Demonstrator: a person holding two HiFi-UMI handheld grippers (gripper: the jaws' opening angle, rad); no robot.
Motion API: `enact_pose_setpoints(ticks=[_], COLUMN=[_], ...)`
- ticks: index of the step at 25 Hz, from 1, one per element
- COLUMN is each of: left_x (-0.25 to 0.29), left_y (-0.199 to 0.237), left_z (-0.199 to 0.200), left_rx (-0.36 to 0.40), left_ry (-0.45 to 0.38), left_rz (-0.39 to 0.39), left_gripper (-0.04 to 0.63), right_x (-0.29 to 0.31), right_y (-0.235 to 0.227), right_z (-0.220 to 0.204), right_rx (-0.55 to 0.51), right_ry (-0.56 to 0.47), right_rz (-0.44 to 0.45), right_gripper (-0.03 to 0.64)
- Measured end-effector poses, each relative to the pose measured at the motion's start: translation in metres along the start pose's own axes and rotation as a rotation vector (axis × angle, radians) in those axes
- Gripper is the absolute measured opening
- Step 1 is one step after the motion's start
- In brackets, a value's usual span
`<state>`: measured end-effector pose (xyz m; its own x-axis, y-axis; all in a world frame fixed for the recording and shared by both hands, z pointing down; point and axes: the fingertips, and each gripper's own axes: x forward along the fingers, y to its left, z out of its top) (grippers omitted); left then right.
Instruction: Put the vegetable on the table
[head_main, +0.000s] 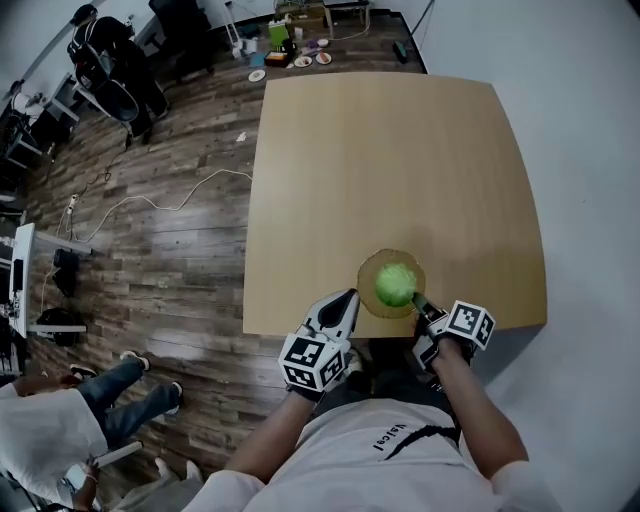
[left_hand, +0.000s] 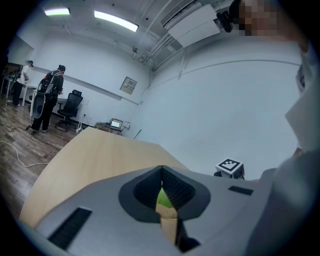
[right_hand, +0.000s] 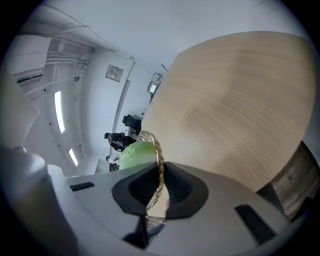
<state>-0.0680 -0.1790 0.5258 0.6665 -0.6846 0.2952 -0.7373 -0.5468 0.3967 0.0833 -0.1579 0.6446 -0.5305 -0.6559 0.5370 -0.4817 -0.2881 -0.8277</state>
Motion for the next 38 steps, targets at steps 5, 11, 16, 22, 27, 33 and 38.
enact_pose_setpoints(ticks=[5,11,16,22,27,33,38], left_x=[0.032,0.076,0.072,0.080,0.087,0.087,0.082], left_y=[0.019,0.056,0.056,0.069,0.073,0.078,0.080], left_z=[0.023,0.017,0.008,0.000,-0.011,-0.016,-0.020], left_rx=[0.000,-0.003,-0.027,-0.052,-0.067,-0.078,-0.082], left_ry=[-0.005,0.009,0.027,0.049,0.074,0.086,0.084], left_rz=[0.031,0.078,0.110,0.135,0.142,0.153,0.163], left_gripper=[0.014,0.014,0.014,0.014,0.014,0.014,0.014], right_x=[0.041,0.107,0.116,0.144,0.162,0.184,0.191], right_y=[-0.008,-0.037,-0.051,-0.062,-0.063,-0.057,-0.056], right_z=[0.034,0.068,0.069,0.082,0.093,0.100,0.102], right_rx=[-0.020,-0.003,0.025,0.048,0.071,0.084,0.030], right_ry=[0.045,0.086,0.093,0.087,0.069,0.059,0.072], right_rz=[-0.029,-0.045,-0.076,-0.115,-0.123,-0.124,-0.159], right_gripper=[0.034,0.035,0.037,0.040,0.040,0.040,0.063])
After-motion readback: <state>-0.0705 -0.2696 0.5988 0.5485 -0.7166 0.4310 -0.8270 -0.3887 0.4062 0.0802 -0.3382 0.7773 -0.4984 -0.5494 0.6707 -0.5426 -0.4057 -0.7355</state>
